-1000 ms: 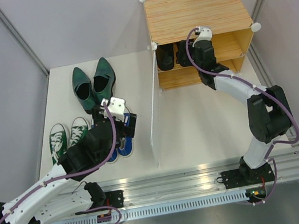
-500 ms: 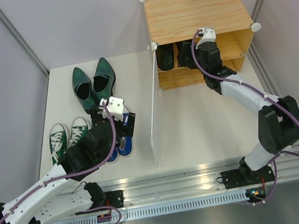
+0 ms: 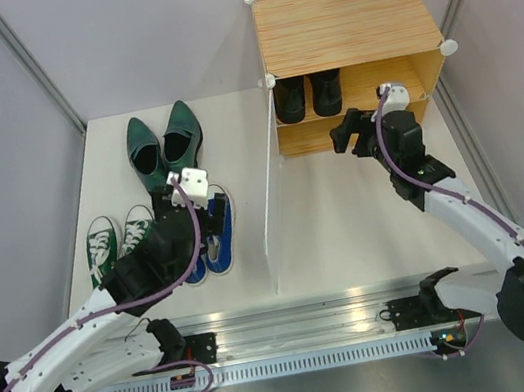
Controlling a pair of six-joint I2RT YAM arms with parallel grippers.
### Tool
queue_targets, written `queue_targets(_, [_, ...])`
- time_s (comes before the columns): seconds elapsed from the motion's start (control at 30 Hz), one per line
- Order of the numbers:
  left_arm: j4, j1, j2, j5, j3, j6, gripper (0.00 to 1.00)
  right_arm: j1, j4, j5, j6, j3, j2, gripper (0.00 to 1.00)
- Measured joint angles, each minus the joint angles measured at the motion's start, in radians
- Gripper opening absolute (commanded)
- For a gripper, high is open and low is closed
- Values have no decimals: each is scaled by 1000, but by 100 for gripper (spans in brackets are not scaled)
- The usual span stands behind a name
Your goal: Place and organize the shoes in the shoe cabinet
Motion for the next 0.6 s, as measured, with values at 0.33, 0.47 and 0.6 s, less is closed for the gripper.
queue_targets(0.33, [-58,288,109,2,30,-96,99,0,-163,-80,18,-76,-252,90])
queue_targets(0.47, [-150,418,224,84,101,-204,99,0,-186,-142,32,-153,-350,90])
queue_targets(0.6, [-229,503,304,163,115,-333,99,0,-216,-185,43,-197,-358,90])
